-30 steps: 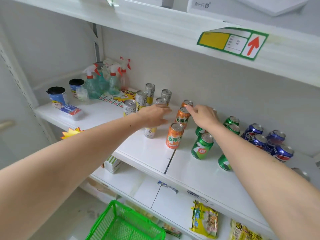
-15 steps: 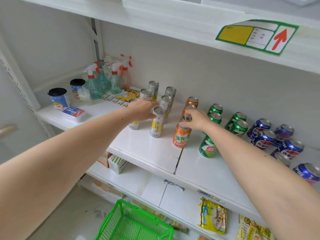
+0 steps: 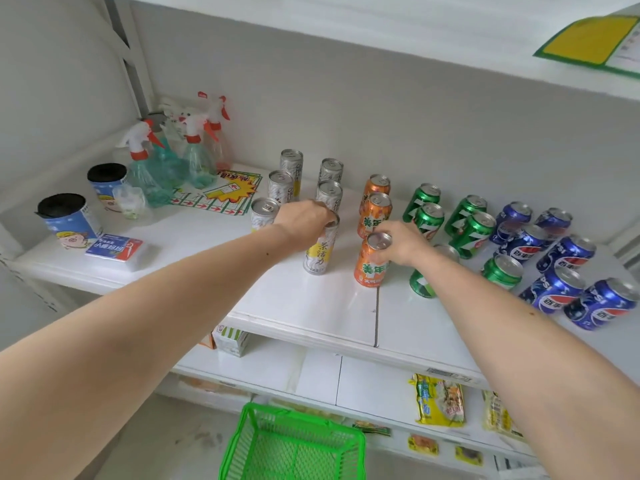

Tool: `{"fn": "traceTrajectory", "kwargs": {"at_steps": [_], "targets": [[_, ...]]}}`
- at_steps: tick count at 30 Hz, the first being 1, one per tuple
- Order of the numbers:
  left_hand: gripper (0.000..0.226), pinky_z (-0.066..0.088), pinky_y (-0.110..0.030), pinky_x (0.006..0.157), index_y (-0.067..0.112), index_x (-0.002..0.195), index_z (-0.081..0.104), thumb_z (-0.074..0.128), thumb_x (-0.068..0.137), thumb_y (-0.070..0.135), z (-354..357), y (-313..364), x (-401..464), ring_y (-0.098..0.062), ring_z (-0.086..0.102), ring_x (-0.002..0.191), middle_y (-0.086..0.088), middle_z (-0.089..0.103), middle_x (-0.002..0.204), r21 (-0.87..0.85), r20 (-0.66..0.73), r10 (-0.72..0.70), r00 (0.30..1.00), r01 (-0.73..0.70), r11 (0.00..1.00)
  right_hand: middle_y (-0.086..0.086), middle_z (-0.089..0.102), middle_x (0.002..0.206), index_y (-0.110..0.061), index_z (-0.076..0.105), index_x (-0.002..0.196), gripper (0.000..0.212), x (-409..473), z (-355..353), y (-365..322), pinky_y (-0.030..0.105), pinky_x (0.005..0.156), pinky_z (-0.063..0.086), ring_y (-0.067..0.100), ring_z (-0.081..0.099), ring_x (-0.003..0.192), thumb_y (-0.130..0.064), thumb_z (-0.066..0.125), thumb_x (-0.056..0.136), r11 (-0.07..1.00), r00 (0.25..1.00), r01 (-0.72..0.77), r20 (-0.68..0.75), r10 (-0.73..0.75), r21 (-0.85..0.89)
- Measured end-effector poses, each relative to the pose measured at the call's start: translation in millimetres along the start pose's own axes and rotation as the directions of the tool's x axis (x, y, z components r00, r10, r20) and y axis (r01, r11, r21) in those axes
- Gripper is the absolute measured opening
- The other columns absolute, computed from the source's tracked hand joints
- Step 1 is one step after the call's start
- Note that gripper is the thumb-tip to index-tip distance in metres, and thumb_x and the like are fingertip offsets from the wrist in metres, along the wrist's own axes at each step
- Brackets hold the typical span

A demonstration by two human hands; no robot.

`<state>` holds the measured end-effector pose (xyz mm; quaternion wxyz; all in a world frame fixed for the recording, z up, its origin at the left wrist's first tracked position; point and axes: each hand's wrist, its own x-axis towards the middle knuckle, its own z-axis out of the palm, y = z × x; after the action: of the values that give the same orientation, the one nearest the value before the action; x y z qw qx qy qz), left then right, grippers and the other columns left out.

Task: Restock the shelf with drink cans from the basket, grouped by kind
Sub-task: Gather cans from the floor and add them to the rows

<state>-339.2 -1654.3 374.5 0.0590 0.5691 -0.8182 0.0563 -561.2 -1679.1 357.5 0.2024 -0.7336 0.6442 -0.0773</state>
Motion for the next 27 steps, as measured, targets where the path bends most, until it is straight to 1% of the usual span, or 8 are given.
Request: {"fn": "traceTrajectory", "kwargs": {"at_steps": [2,5,7,13,18,21,23,27], "targets": [[0.029,0.049,-0.033,0.066,0.031,0.116,0.06,0.058,0.091,0.017,-2,1,1,-0.026,0.061,0.102,0.002,0.062,0.112,0.008,0.0,-0.004,1.0,0.004,1.0,0.005,0.061,0.131,-0.026,0.06,0.13,0.069,1,2,-1,0.041,0.097,0.05,0.027,0.059,0.116,-0.026,0.088,0.066,1.0,1.0,-0.012,-0.015,0.012,-0.009],[0.024,0.046,-0.032,0.063,0.026,0.113,0.06,0.059,0.091,0.018,-2,4,2,-0.027,0.06,0.1,0.0,0.062,0.11,0.025,0.0,-0.009,1.0,0.009,1.0,0.005,0.06,0.132,-0.026,0.059,0.132,0.072,1,2,-2,0.041,0.097,0.05,0.028,0.059,0.117,-0.026,0.088,0.066,1.0,1.0,-0.018,-0.016,0.018,-0.015],[0.025,0.045,-0.033,0.062,0.025,0.115,0.059,0.06,0.091,0.019,-2,4,2,-0.027,0.06,0.1,0.0,0.062,0.11,0.035,0.0,-0.016,1.0,0.015,0.999,0.006,0.059,0.134,-0.026,0.057,0.134,0.074,1,2,-1,0.043,0.098,0.05,0.028,0.058,0.118,-0.027,0.088,0.067,1.0,1.0,-0.02,-0.011,0.02,-0.022],[0.026,0.047,-0.033,0.062,0.024,0.116,0.059,0.061,0.09,0.022,-2,6,-1,-0.027,0.061,0.099,0.0,0.061,0.112,0.026,-0.007,-0.019,1.0,0.019,0.999,0.005,0.058,0.134,-0.025,0.051,0.138,0.075,2,4,1,0.045,0.096,0.051,0.028,0.058,0.117,-0.031,0.086,0.071,0.999,1.0,-0.014,0.001,0.014,-0.05],[0.035,0.05,-0.035,0.067,0.022,0.123,0.057,0.062,0.09,0.031,-2,8,-2,-0.026,0.061,0.103,0.001,0.059,0.118,0.005,0.007,-0.025,1.0,0.025,1.0,0.005,0.057,0.136,-0.024,0.049,0.139,0.076,4,2,2,0.045,0.097,0.05,0.028,0.058,0.118,-0.035,0.083,0.073,0.997,0.999,0.0,0.037,0.003,-0.079],[0.039,0.05,-0.035,0.067,0.021,0.126,0.054,0.063,0.089,0.033,-1,9,-3,-0.026,0.061,0.105,0.002,0.058,0.12,-0.008,0.014,-0.037,0.999,0.037,0.999,0.005,0.058,0.135,-0.023,0.049,0.139,0.076,6,1,3,0.045,0.098,0.05,0.028,0.058,0.118,-0.038,0.082,0.073,0.997,0.998,0.012,0.057,-0.008,-0.077],[0.042,0.051,-0.035,0.067,0.02,0.127,0.052,0.063,0.089,0.033,-1,9,-2,-0.025,0.061,0.105,0.002,0.057,0.122,-0.011,0.012,-0.042,0.999,0.042,0.999,0.005,0.058,0.135,-0.022,0.049,0.139,0.076,6,0,4,0.044,0.098,0.05,0.028,0.058,0.118,-0.039,0.082,0.073,0.997,0.997,0.017,0.07,-0.012,-0.078],[0.043,0.046,-0.032,0.062,0.019,0.128,0.05,0.062,0.09,0.034,-3,13,-3,-0.025,0.059,0.108,0.002,0.055,0.125,-0.01,0.001,-0.044,0.999,0.044,0.999,0.004,0.058,0.135,-0.023,0.046,0.141,0.081,5,-2,6,0.044,0.097,0.05,0.028,0.059,0.117,-0.044,0.081,0.071,0.998,0.997,0.01,0.071,-0.005,-0.064]]}}
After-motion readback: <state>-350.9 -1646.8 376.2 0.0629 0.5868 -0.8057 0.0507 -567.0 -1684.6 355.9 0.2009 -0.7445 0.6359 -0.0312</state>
